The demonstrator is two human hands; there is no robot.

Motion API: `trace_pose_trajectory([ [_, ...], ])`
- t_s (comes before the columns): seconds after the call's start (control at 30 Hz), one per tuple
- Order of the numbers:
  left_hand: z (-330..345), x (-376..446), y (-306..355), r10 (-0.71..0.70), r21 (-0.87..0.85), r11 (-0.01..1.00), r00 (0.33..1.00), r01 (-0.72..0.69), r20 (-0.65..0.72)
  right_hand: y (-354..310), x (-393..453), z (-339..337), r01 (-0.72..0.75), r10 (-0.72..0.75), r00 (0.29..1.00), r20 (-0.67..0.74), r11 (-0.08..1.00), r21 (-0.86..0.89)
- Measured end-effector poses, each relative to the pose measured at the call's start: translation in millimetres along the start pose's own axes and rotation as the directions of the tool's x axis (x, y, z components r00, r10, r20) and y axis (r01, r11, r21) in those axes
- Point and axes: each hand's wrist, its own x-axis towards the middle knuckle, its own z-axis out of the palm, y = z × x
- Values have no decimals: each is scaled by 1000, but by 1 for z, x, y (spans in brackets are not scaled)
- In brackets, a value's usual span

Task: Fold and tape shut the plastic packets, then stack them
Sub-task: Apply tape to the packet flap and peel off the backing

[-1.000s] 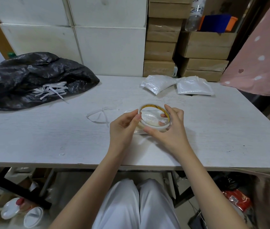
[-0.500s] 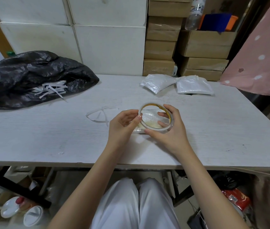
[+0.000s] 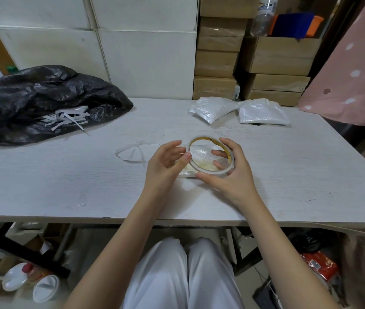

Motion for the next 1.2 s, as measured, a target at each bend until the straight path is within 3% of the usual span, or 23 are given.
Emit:
trace_pose_trajectory([
  [0.23, 3, -4, 1, -53, -22, 998, 995, 51, -87, 0, 0, 1, 1, -1, 1000, -8, 1000, 31],
  [0.63, 2, -4, 1, 13, 23, 1000, 995, -11, -98, -3, -1, 1, 14, -16, 1000, 19, 997, 73],
  [0.93, -3, -3, 3, -12, -4, 1000, 1000, 12, 0, -4, -3, -1, 31, -33, 998, 54, 999, 43],
  [1.03, -4, -6, 3, 22, 73, 997, 997, -27, 75, -5, -3, 0, 33, -34, 998, 52, 999, 20],
  [1.2, -2, -5, 8, -21, -68, 997, 1000, 21, 1, -6, -4, 1, 31, -31, 999, 44, 999, 10],
])
